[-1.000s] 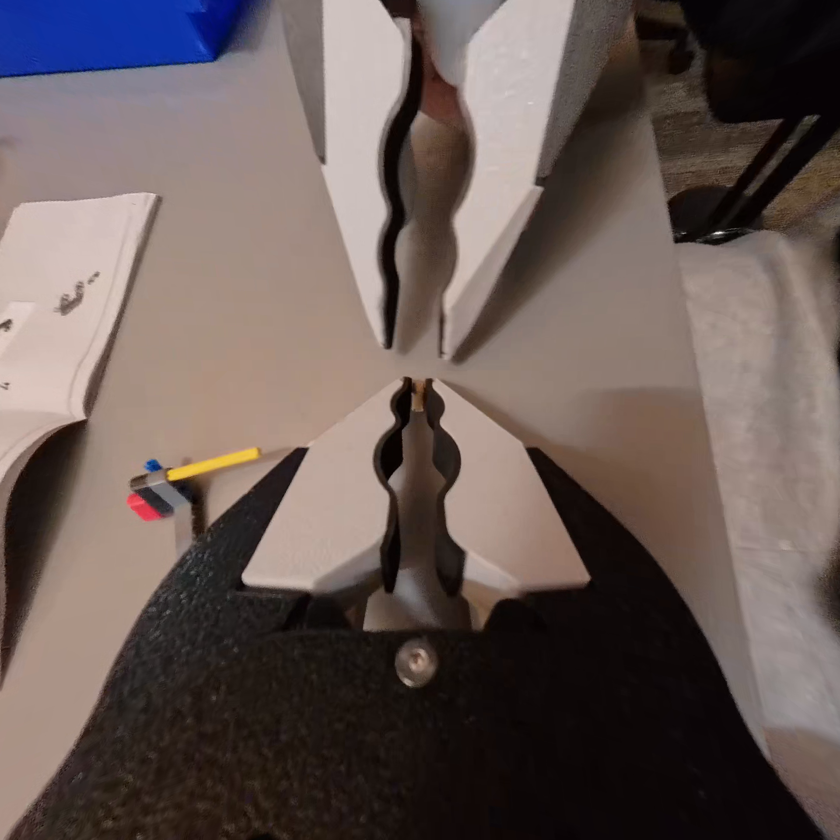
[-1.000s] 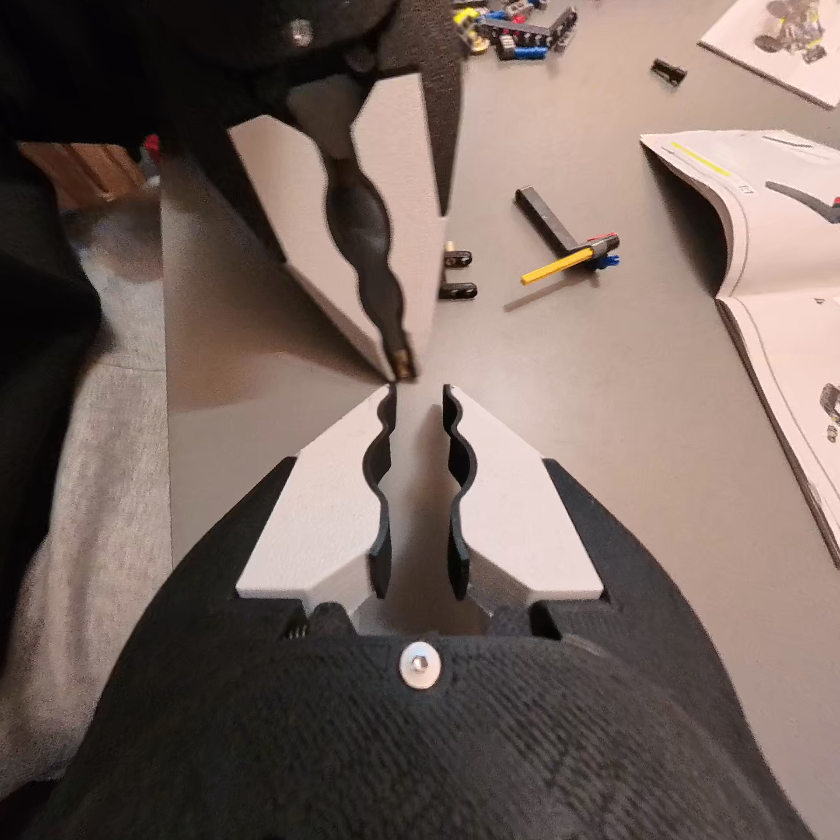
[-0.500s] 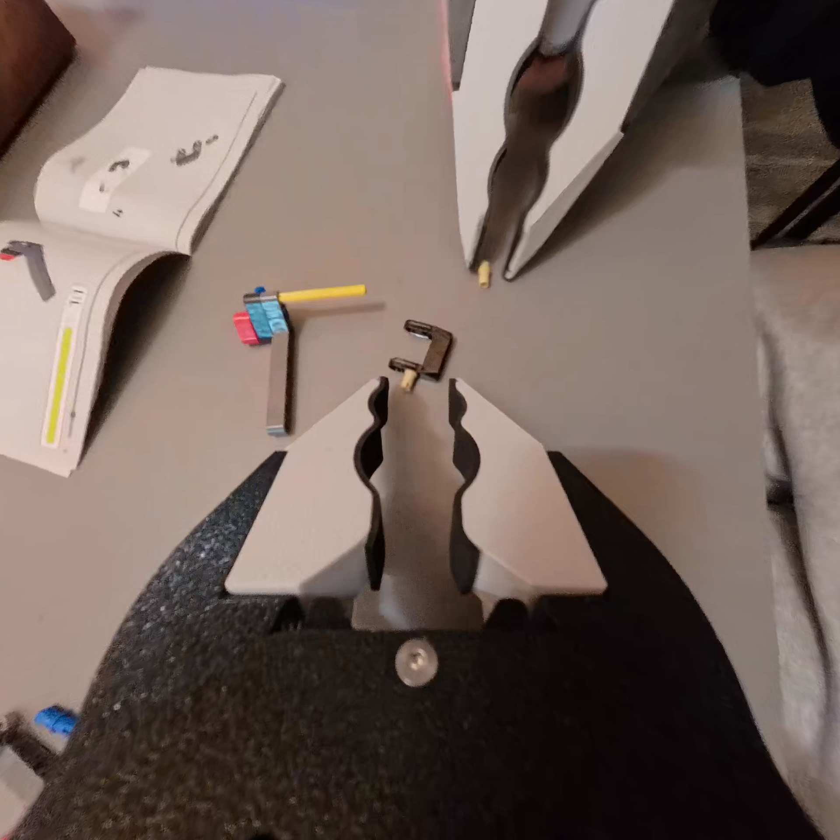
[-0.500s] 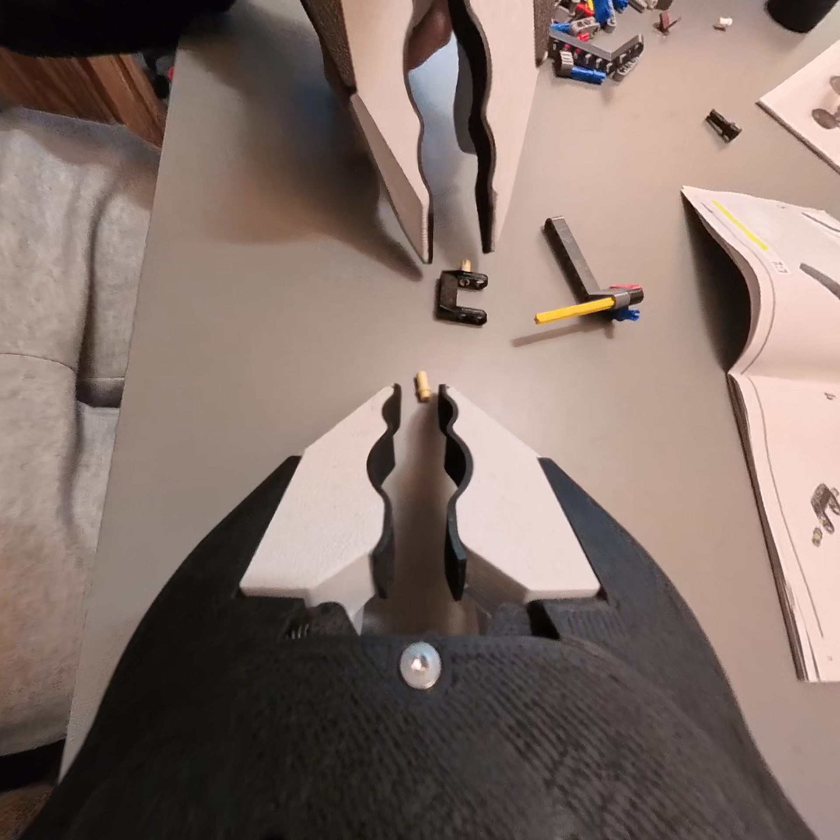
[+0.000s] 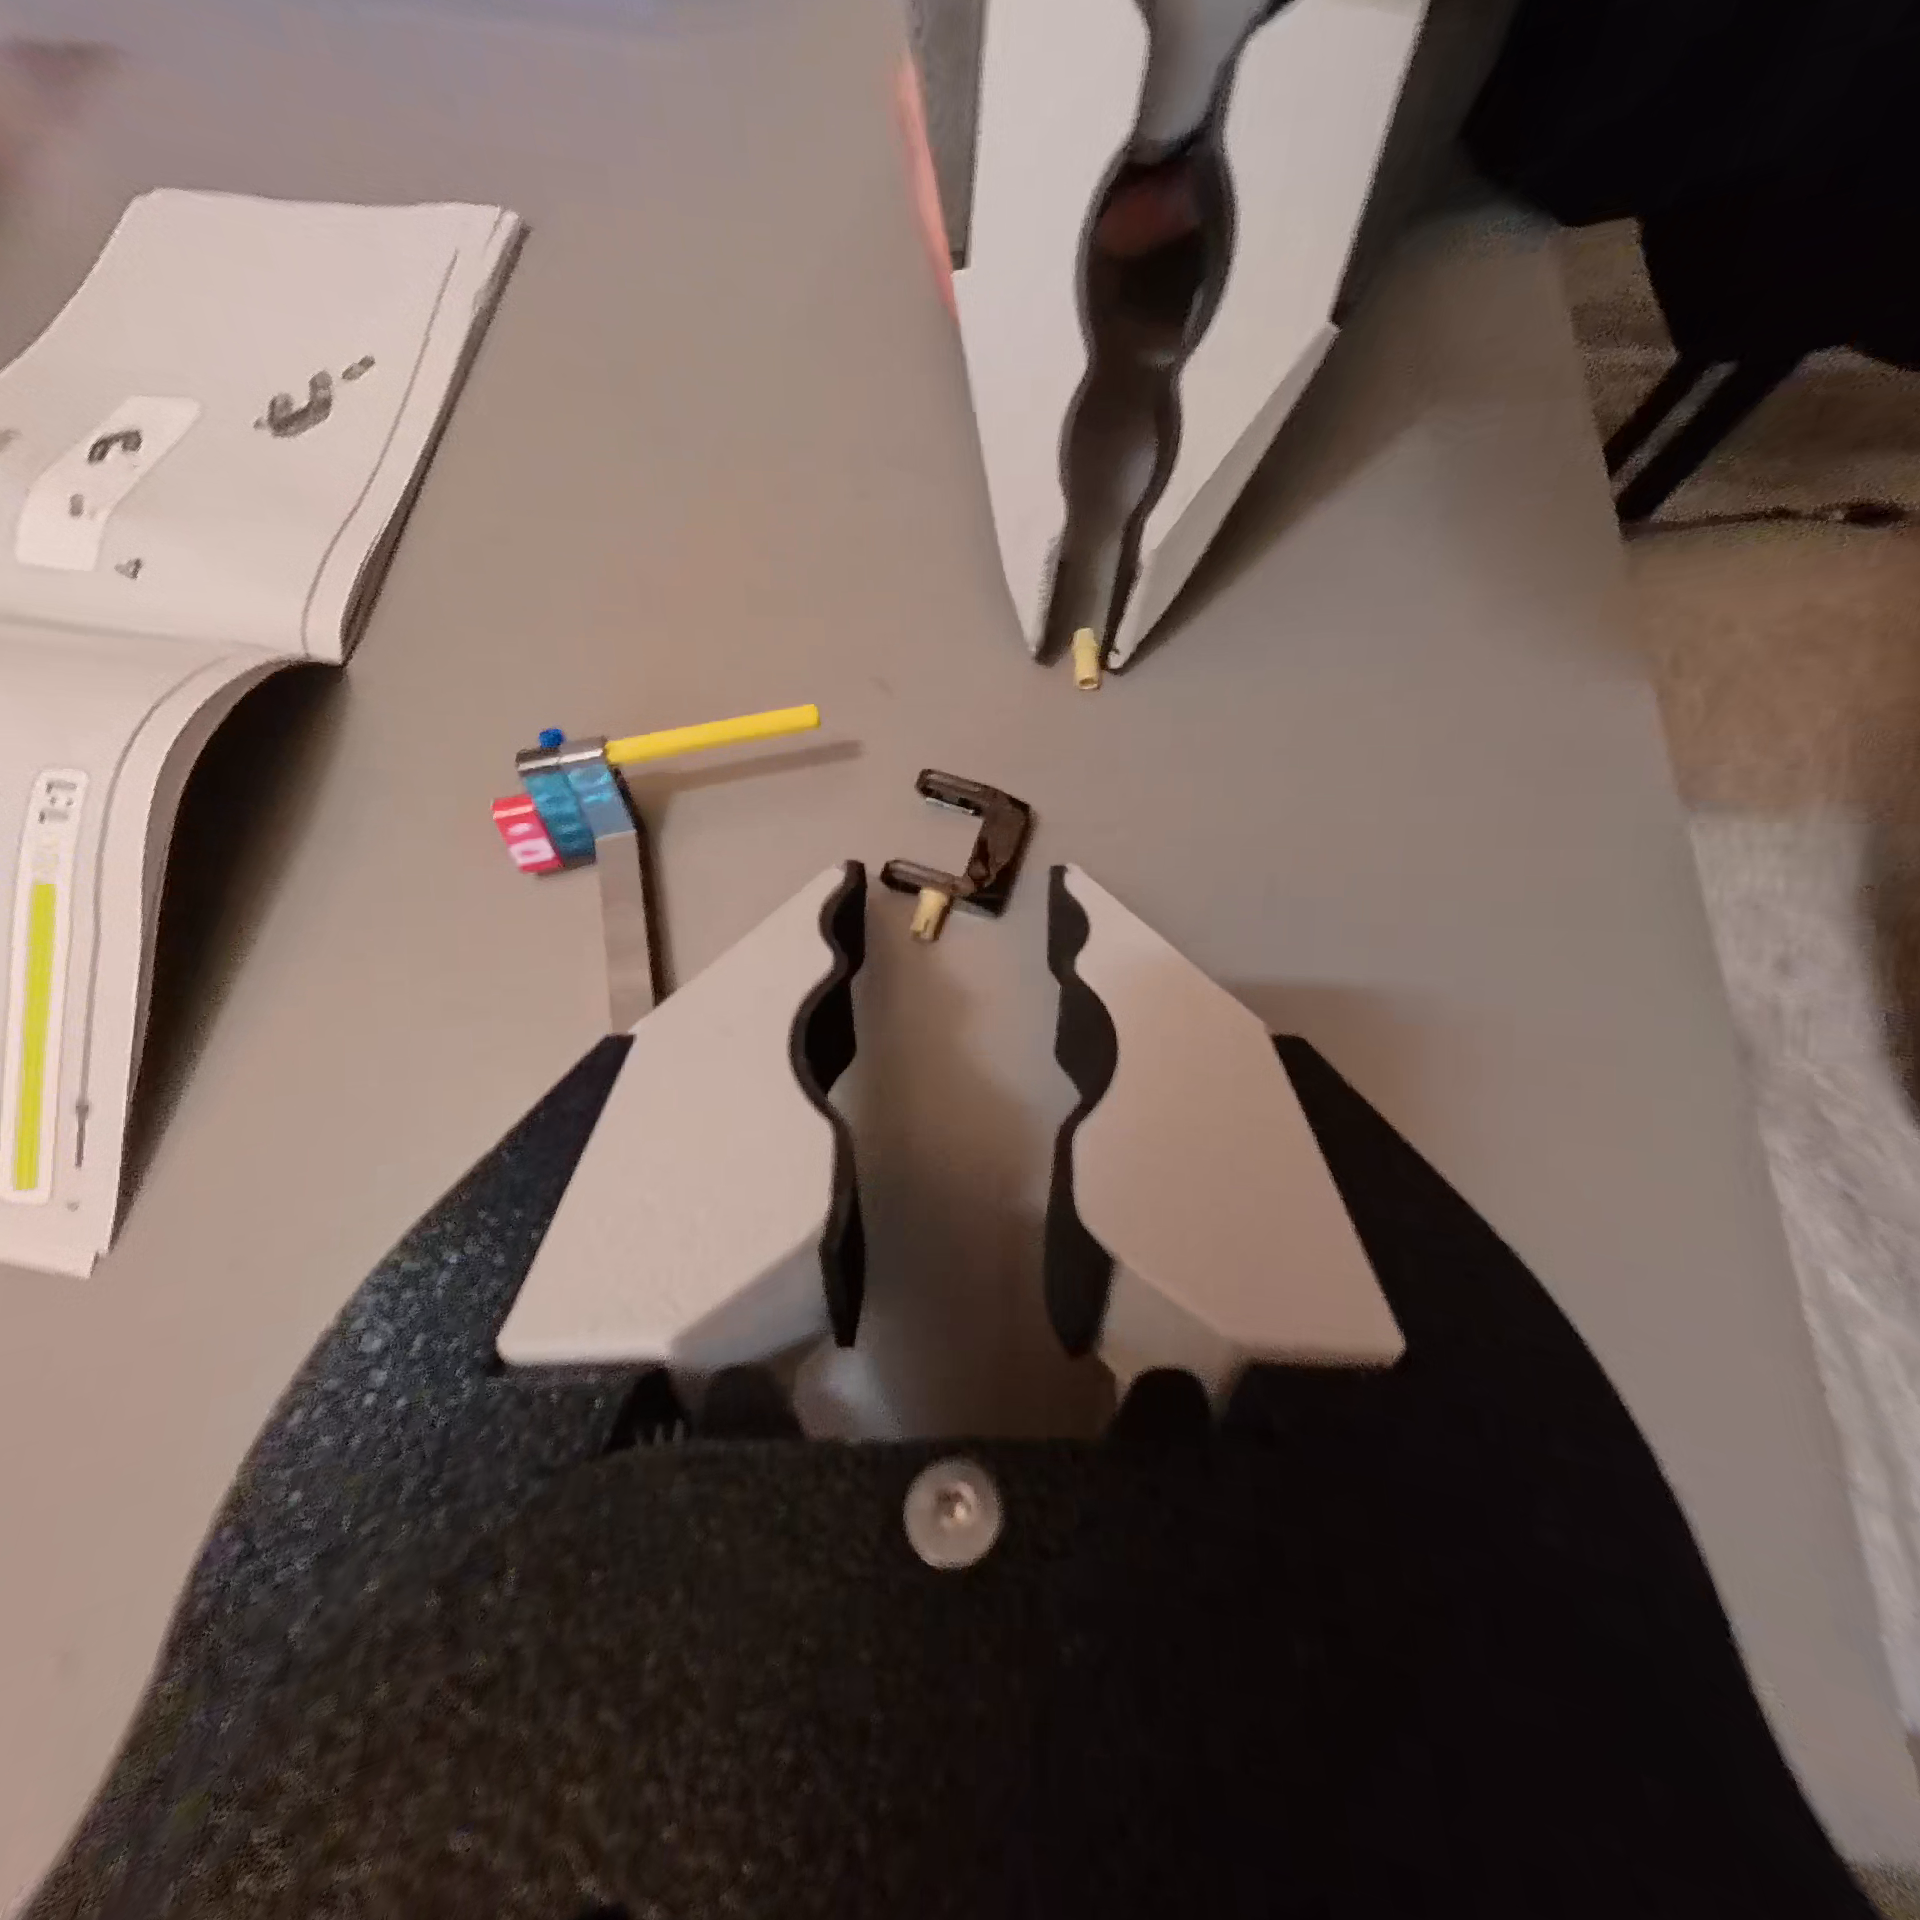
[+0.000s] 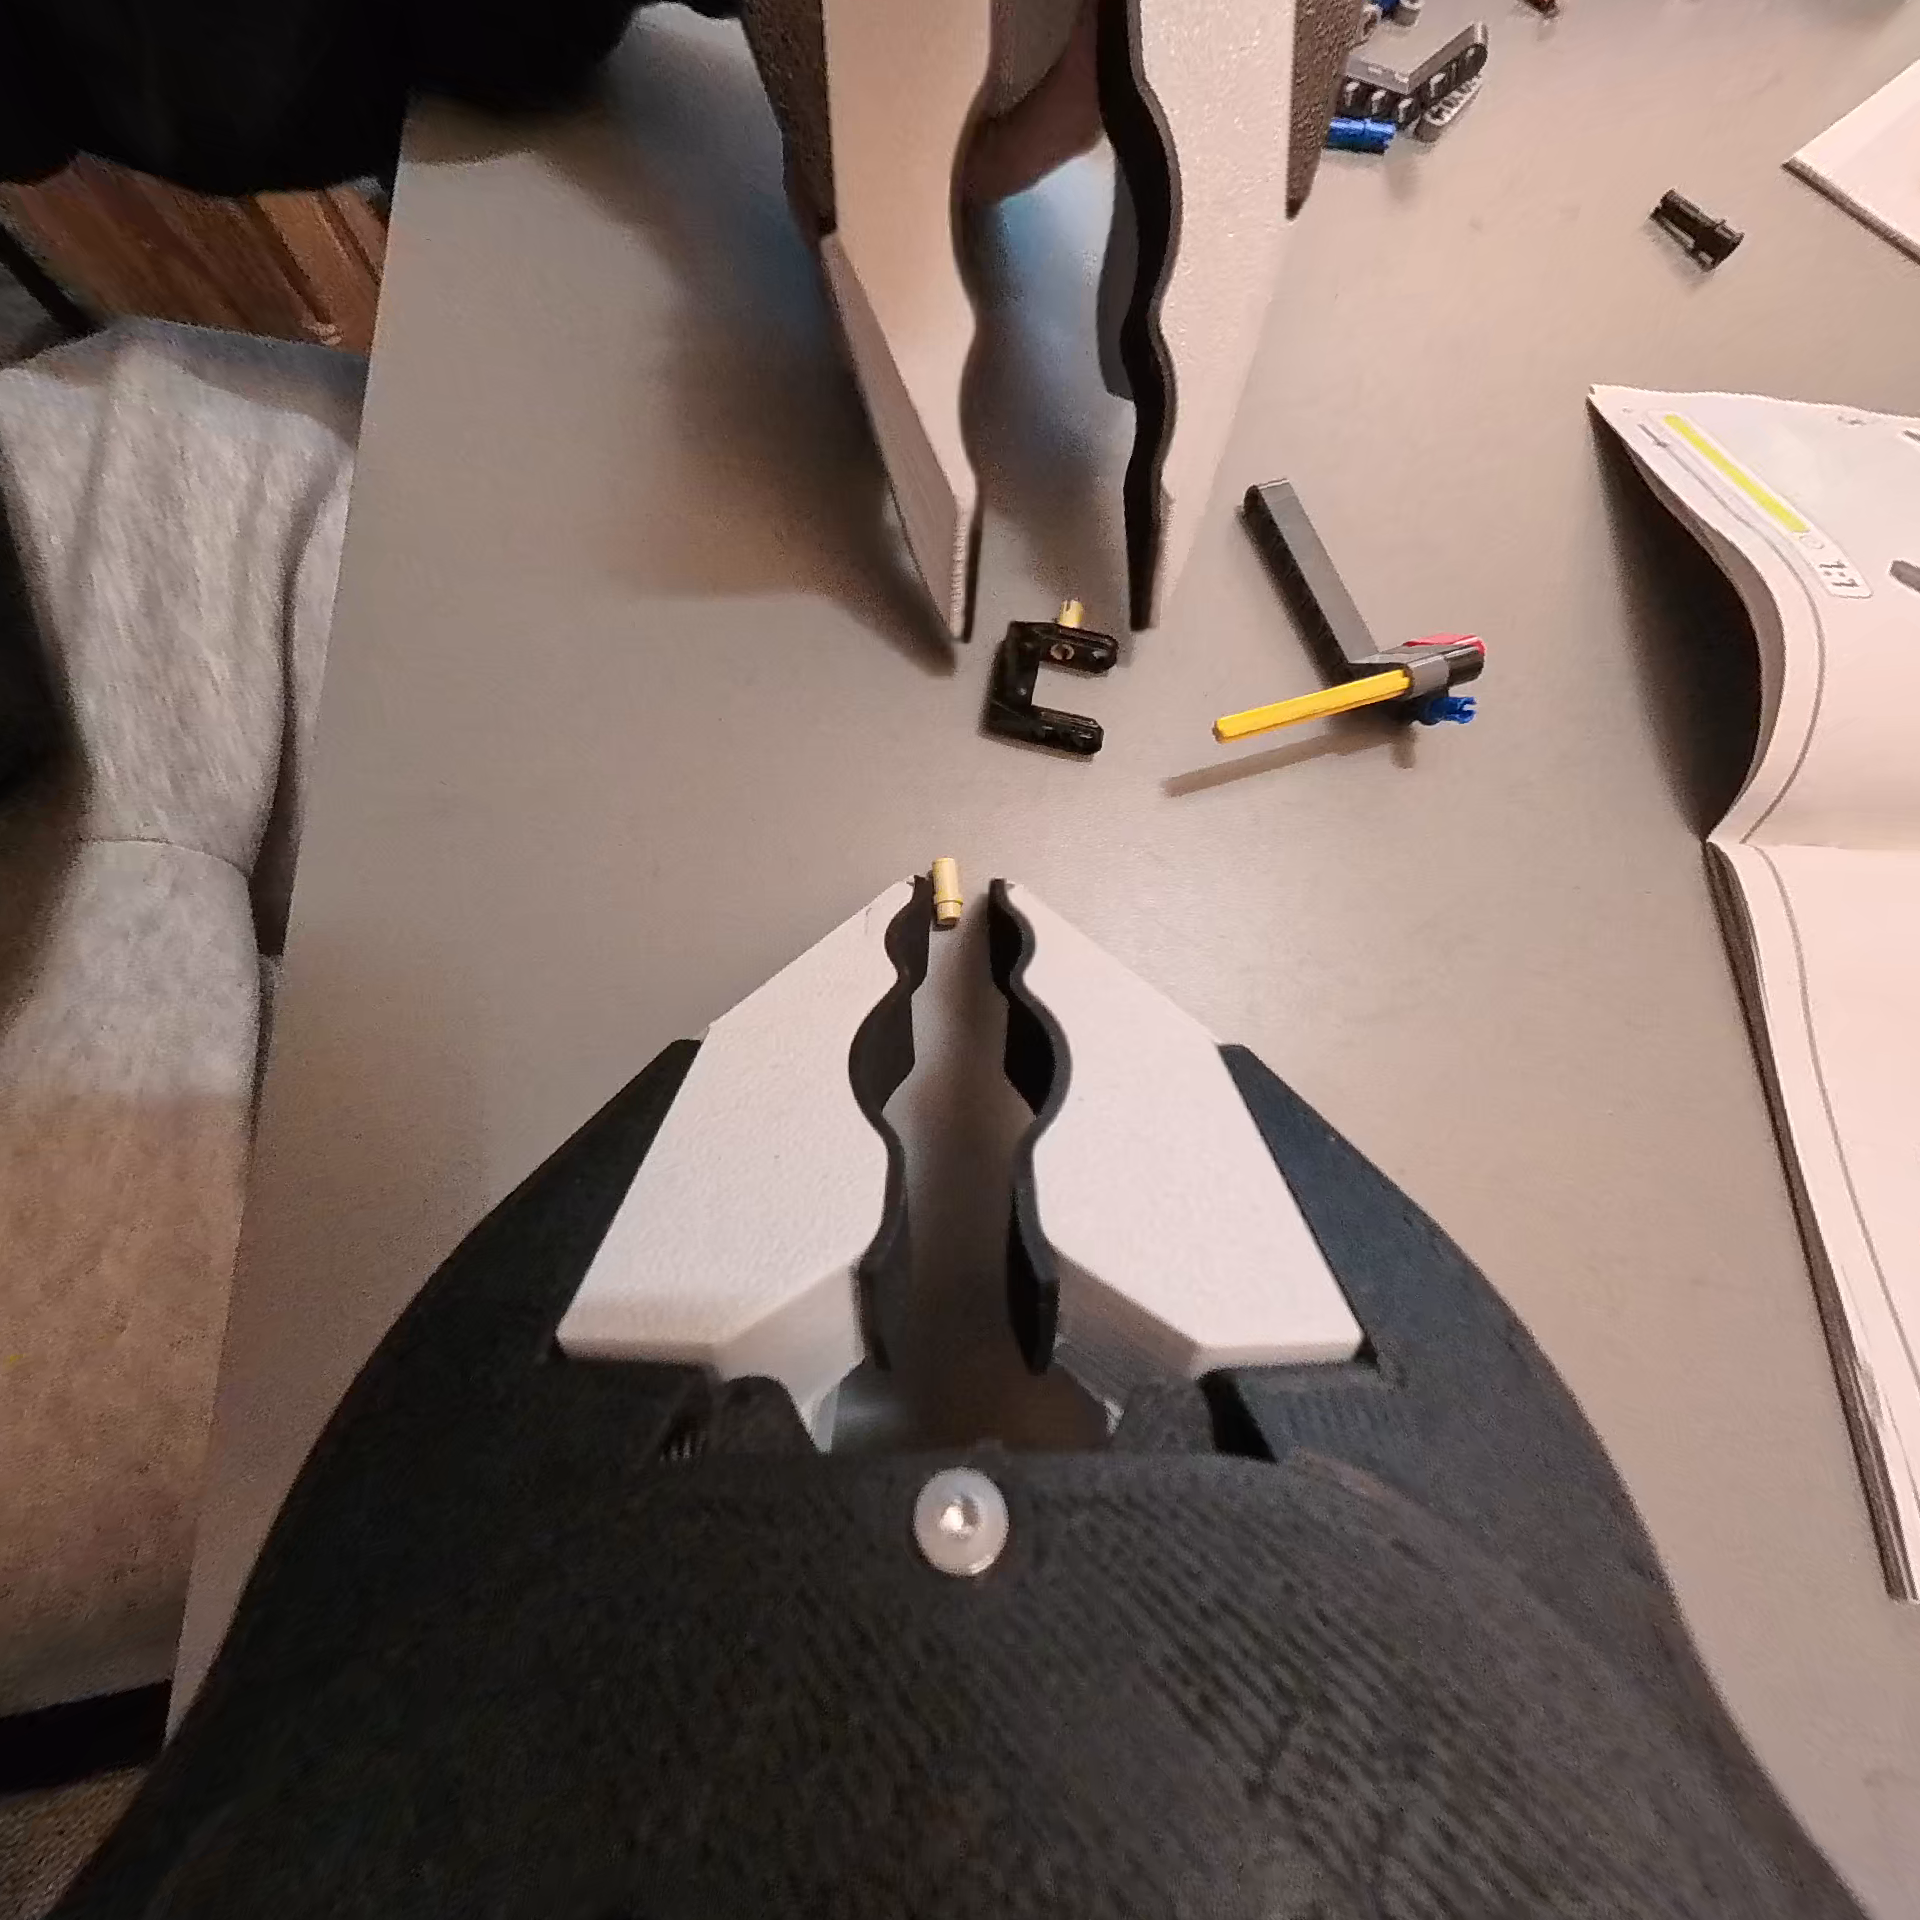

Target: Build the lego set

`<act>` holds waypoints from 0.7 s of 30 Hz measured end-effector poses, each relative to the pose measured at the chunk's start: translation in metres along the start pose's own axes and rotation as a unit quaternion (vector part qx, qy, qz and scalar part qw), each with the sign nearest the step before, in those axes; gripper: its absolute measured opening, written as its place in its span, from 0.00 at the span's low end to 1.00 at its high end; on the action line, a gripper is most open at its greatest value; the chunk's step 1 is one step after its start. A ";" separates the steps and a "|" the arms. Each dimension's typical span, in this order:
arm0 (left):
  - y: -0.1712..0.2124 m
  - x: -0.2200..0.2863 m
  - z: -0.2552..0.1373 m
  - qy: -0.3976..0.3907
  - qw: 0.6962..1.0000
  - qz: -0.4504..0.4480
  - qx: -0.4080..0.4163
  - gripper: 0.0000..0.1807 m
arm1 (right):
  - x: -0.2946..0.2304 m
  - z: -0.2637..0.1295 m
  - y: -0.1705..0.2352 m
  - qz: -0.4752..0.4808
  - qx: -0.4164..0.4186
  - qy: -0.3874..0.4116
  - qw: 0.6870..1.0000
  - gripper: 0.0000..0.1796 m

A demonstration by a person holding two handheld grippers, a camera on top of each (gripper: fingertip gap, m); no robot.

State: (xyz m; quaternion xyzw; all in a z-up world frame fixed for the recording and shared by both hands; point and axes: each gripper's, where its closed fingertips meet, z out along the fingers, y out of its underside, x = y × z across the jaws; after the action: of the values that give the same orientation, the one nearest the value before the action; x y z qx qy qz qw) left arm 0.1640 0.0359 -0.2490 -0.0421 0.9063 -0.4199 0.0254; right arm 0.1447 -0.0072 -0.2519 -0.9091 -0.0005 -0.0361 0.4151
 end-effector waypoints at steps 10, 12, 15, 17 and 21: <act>-0.007 0.009 0.005 0.044 0.994 0.099 -0.033 0.09 | -0.001 -0.002 0.003 0.009 -0.001 -0.007 1.000 0.03; -0.002 0.009 0.010 0.050 0.990 0.111 -0.067 0.03 | -0.001 -0.002 0.003 0.008 -0.001 -0.007 1.000 0.03; -0.004 0.012 0.015 0.066 0.988 0.112 -0.083 0.03 | -0.001 -0.002 0.003 0.002 -0.001 -0.002 1.000 0.02; -0.004 0.013 0.015 0.086 0.987 0.112 -0.082 0.03 | -0.002 -0.002 0.003 0.001 -0.001 -0.004 1.000 0.02; -0.005 0.013 0.016 0.121 0.986 0.099 -0.057 0.03 | -0.002 -0.003 0.003 0.004 -0.001 -0.009 1.000 0.02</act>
State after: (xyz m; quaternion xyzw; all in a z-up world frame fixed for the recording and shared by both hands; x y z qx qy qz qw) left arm 0.1530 0.0197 -0.2559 0.0978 0.9247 -0.3651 -0.0452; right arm 0.1422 -0.0110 -0.2523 -0.9097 -0.0003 -0.0263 0.4143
